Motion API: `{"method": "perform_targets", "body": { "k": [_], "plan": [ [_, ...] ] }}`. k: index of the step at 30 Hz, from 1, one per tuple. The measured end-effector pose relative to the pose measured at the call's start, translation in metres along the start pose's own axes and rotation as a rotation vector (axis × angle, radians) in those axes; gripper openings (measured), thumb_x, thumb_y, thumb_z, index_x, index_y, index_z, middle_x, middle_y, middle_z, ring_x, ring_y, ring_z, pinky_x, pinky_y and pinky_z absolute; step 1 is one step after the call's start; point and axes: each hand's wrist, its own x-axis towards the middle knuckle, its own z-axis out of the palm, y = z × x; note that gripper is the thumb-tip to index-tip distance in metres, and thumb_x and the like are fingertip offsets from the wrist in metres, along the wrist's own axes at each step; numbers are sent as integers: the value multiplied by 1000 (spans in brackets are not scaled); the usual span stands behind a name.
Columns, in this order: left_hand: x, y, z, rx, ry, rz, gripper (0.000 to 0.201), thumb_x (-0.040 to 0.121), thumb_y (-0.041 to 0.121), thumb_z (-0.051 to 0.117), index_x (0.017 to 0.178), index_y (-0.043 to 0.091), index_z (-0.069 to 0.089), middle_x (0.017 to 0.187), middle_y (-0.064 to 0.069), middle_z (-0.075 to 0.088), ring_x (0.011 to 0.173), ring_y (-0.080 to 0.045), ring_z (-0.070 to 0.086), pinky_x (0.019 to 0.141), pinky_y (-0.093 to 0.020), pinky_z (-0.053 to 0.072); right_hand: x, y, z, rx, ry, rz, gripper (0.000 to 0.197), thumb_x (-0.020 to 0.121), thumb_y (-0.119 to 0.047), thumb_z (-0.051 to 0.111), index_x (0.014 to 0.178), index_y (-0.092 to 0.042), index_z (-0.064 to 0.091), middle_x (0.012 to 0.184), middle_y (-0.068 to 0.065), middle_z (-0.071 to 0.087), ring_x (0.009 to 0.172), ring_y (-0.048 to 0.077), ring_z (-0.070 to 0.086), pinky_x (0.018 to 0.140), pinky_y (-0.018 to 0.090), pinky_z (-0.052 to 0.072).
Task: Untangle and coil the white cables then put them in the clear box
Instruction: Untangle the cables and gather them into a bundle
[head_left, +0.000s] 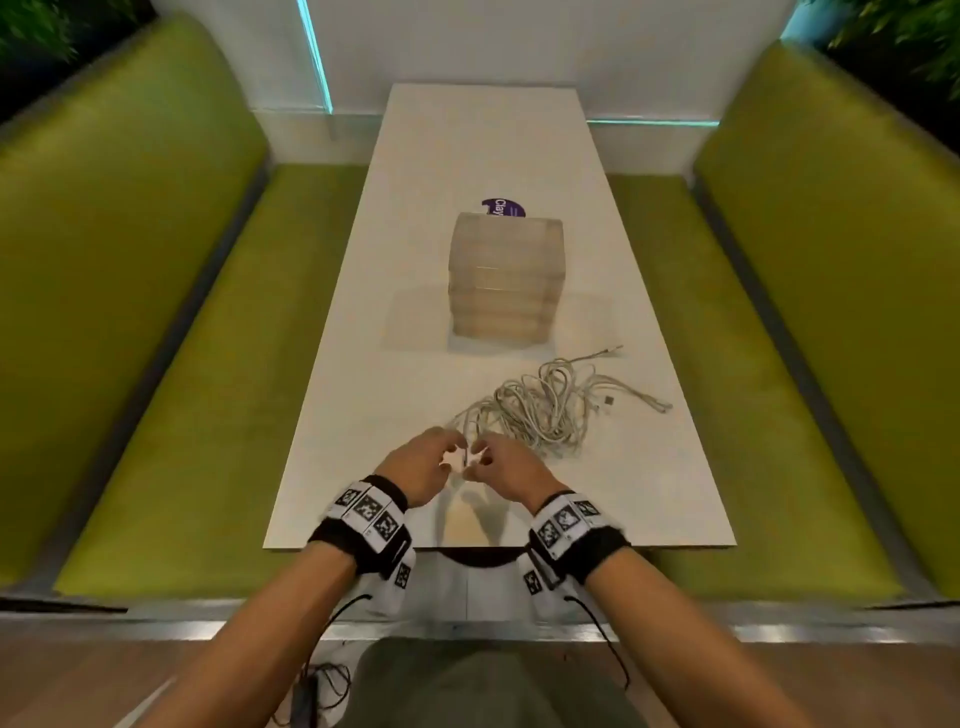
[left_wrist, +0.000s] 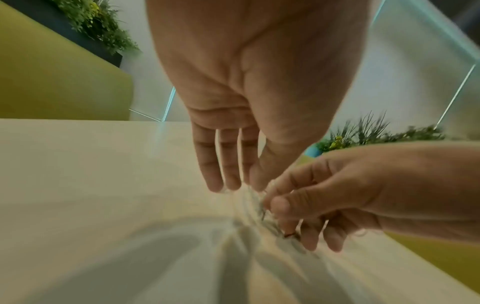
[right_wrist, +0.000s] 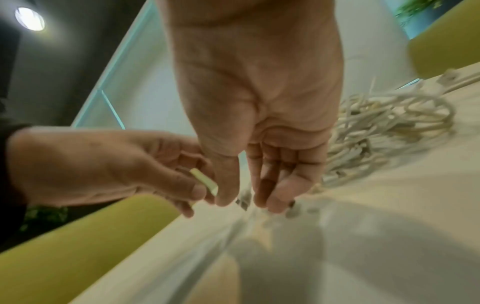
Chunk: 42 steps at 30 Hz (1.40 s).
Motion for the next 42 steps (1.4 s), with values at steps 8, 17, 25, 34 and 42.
{"method": "perform_targets", "body": {
  "k": [8, 17, 25, 34, 42],
  "plan": [
    [20, -11, 15, 193, 67, -9, 60, 87, -9, 43, 136, 25, 47, 139, -2, 46, 122, -26, 46, 90, -43, 47, 5, -6, 15, -173, 201, -45, 17, 89, -17, 52, 94, -9, 66, 95, 11, 68, 89, 28, 63, 73, 35, 49],
    [28, -18, 21, 316, 209, 140, 15, 91, 15, 56, 104, 15, 64, 105, -3, 62, 102, -27, 52, 65, -36, 42, 14, 9, -1, 120, 7, -3, 19, 86, -12, 61, 104, -16, 56, 86, 3, 62, 80, 19, 59, 80, 35, 49],
    [2, 9, 12, -748, 456, 155, 16, 97, 17, 48, 90, 30, 52, 95, -3, 68, 93, -15, 63, 83, -23, 48, 8, 4, -6, 214, -37, -272, 53, 87, -11, 66, 133, -29, 48, 76, -15, 54, 64, 10, 50, 60, 15, 45],
    [-26, 49, -42, -1534, 555, 125, 21, 99, 21, 36, 86, 9, 47, 56, 0, 58, 64, -19, 64, 77, -31, 54, 19, -3, 5, 7, -74, -426, 7, 84, -23, 64, 88, -18, 60, 96, -3, 49, 84, 3, 50, 75, 21, 45],
    [-65, 18, -109, -1474, 832, 175, 19, 101, 21, 38, 86, 18, 50, 54, 9, 40, 46, -6, 30, 48, -19, 34, 33, 13, -29, 253, 128, -286, 19, 94, -5, 47, 86, -10, 64, 77, -3, 60, 64, 6, 54, 64, 25, 46]
  ]
}}
